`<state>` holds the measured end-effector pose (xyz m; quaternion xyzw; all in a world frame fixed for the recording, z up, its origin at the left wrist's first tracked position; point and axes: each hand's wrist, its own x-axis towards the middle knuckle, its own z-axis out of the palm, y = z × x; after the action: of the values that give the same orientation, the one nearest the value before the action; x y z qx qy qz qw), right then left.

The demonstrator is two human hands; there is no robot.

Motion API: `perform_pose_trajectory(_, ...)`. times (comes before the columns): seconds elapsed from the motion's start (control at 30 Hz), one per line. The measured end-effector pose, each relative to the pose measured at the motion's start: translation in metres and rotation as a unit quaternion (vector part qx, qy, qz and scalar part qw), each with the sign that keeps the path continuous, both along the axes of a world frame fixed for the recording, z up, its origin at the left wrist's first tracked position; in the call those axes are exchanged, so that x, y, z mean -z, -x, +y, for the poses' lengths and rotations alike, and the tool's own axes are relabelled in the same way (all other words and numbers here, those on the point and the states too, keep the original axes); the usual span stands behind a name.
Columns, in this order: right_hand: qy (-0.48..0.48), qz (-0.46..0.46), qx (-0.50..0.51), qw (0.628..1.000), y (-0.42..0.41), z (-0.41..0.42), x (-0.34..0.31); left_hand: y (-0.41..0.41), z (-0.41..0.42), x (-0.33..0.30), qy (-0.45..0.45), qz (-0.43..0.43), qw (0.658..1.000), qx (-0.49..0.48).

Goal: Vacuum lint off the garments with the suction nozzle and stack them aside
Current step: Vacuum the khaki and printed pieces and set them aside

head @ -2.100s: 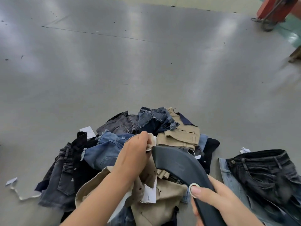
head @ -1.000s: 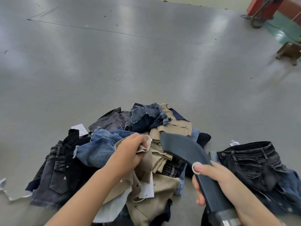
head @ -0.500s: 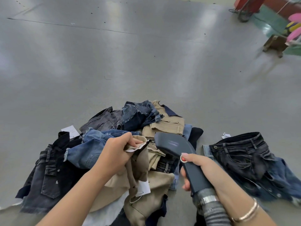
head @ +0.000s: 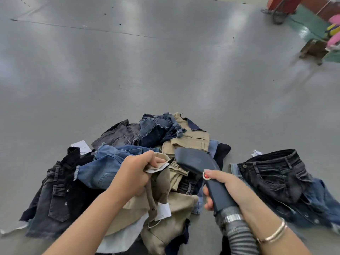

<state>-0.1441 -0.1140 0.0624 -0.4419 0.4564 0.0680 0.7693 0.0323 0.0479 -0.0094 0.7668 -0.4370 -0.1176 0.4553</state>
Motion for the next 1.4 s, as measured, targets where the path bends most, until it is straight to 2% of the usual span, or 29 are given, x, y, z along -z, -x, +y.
perform_pose_trajectory(0.07,0.010,-0.011,0.011,1.000,0.003,-0.003,-0.003,-0.002,0.001,0.000,0.000,0.004,1.000,-0.003)
perform_pose_trajectory(0.3,0.039,-0.041,-0.079,0.995,0.011,0.014,0.001,-0.002,0.001,-0.001,-0.005,-0.005,1.000,0.009)
perform_pose_trajectory(0.5,0.039,-0.007,-0.021,0.999,0.001,0.000,0.001,-0.003,0.002,0.000,-0.010,-0.011,1.000,0.018)
perform_pose_trajectory(0.6,0.041,-0.033,-0.044,0.998,0.008,0.001,-0.001,-0.005,0.002,0.002,-0.014,-0.023,1.000,0.015)
perform_pose_trajectory(0.73,0.019,-0.025,-0.077,0.997,0.011,0.010,0.004,-0.007,0.002,0.001,-0.021,-0.073,0.996,0.049)
perform_pose_trajectory(0.87,0.022,0.004,-0.047,0.999,0.004,0.003,0.007,-0.007,0.005,-0.006,-0.026,-0.156,0.985,0.064)
perform_pose_trajectory(1.07,0.004,-0.031,-0.066,0.997,0.016,0.006,0.007,-0.009,0.005,-0.010,-0.029,-0.191,0.979,0.058)
perform_pose_trajectory(1.2,-0.009,-0.013,-0.076,0.997,0.009,0.013,0.011,-0.007,0.004,-0.012,-0.045,-0.210,0.974,0.075)
perform_pose_trajectory(1.3,-0.006,0.013,-0.040,0.999,0.000,0.005,0.011,-0.005,0.004,-0.007,-0.031,-0.165,0.984,0.061)
perform_pose_trajectory(1.4,0.006,0.008,-0.006,1.000,-0.002,-0.003,0.008,-0.006,0.004,-0.003,-0.026,-0.070,0.996,-0.038)
